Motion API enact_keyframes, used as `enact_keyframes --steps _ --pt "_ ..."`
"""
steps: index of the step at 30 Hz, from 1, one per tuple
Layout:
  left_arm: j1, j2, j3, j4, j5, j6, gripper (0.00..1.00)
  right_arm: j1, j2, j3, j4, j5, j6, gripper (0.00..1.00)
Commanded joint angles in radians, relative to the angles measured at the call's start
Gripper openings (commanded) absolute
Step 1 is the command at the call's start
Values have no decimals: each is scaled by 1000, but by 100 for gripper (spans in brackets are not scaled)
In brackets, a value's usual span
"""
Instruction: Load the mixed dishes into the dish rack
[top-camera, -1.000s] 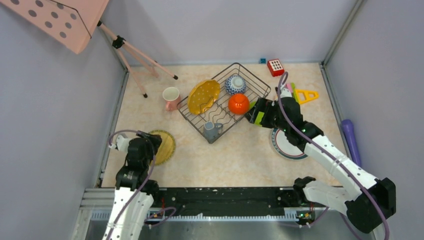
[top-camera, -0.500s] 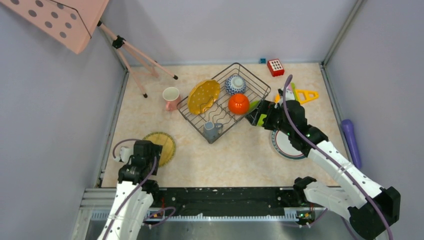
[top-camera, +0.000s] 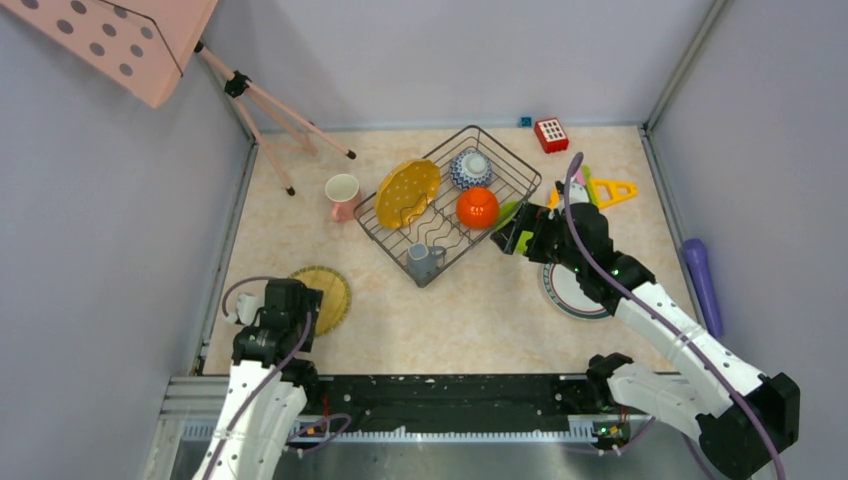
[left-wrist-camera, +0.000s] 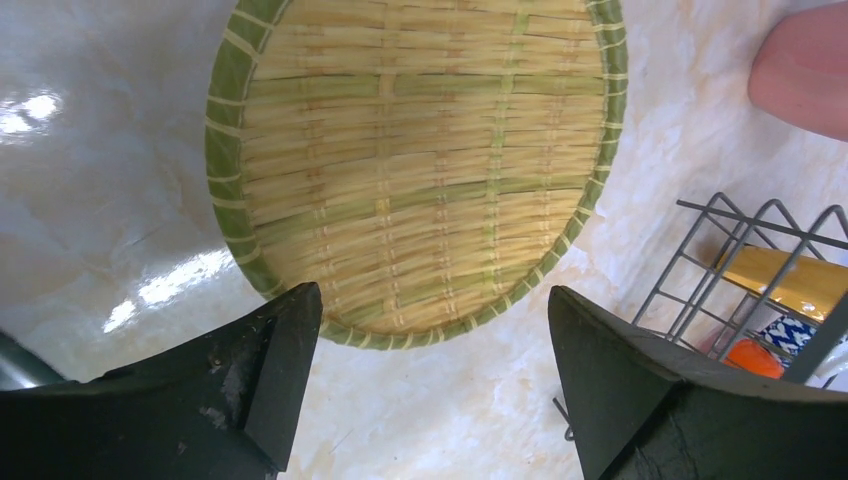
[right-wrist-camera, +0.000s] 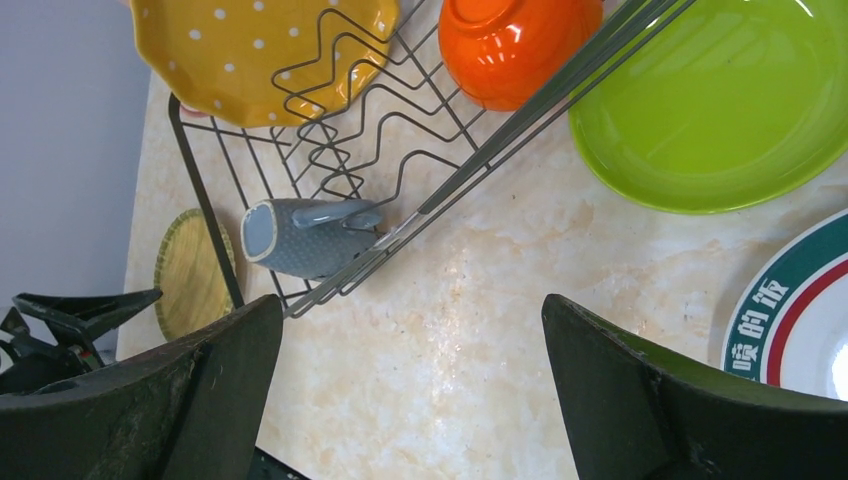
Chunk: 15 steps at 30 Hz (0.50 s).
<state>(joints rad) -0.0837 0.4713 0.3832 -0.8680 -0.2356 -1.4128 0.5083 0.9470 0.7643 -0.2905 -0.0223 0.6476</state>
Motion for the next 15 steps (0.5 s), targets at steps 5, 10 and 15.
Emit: enact_keyframes --steps 5,10,15 --pt "6 21 157 -235 -104 15 88 -1 7 6 51 -5 3 99" --pt "6 13 129 -249 -86 -9 87 0 17 6 60 -7 5 99" --pt "6 33 42 -150 4 -25 86 0 28 8 64 -14 5 99"
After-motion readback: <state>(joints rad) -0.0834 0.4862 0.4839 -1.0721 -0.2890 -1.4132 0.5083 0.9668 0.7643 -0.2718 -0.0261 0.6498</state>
